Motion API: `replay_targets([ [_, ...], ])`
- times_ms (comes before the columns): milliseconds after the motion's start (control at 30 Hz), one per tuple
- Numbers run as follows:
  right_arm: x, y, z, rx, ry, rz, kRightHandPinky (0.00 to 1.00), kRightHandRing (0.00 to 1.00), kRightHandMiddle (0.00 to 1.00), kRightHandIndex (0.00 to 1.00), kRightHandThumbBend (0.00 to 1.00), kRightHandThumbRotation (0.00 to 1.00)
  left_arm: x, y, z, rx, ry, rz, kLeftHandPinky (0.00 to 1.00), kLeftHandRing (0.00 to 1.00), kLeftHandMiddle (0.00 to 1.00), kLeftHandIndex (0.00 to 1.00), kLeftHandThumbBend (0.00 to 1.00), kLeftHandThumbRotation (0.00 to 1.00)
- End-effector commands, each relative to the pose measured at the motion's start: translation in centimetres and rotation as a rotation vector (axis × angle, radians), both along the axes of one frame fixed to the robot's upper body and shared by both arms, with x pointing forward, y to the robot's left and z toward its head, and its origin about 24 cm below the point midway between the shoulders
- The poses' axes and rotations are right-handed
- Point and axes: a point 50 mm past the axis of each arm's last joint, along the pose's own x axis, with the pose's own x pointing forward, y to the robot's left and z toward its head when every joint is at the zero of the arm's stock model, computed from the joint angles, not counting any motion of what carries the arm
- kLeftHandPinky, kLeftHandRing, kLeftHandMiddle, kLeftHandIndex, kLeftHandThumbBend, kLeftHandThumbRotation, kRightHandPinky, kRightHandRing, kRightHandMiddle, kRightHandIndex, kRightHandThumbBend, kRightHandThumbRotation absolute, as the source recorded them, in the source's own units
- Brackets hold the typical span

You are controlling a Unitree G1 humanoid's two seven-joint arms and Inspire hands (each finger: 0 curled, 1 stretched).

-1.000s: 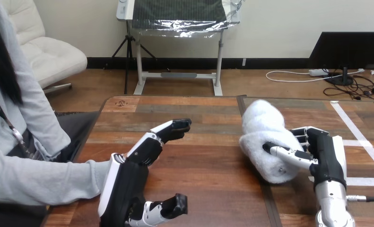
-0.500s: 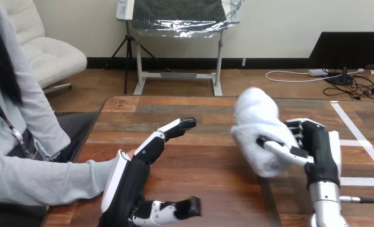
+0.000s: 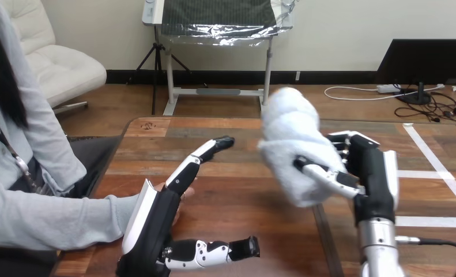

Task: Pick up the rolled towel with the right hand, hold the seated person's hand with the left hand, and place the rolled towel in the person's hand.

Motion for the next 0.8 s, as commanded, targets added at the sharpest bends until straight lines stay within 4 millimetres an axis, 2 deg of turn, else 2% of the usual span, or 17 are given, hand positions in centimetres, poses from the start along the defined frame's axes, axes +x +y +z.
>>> replay_targets([
  [0,1.0,0.9,2.6,0.021,-0.166,0.028,0.31,0.36,0.44,0.46,0.69,0.00,0.7,0.3,1.5,0.033,-0.068,0.011,0.92,0.91,0.91,0.87,1.00,0.42],
  [467,0.4,2.2,2.5,-0.002,-0.212,0.061,0.31,0.36,0.44,0.44,0.68,0.00,1.0,1.0,1.7,0.149,-0.064,0.083,0.92,0.93,0.93,0.89,1.00,0.39],
  [767,-0.1,2.9,2.6,-0.022,-0.258,0.086,0.30,0.35,0.44,0.43,0.68,0.00,1.4,1.7,1.9,0.227,-0.056,0.127,0.89,0.90,0.92,0.89,1.00,0.32],
])
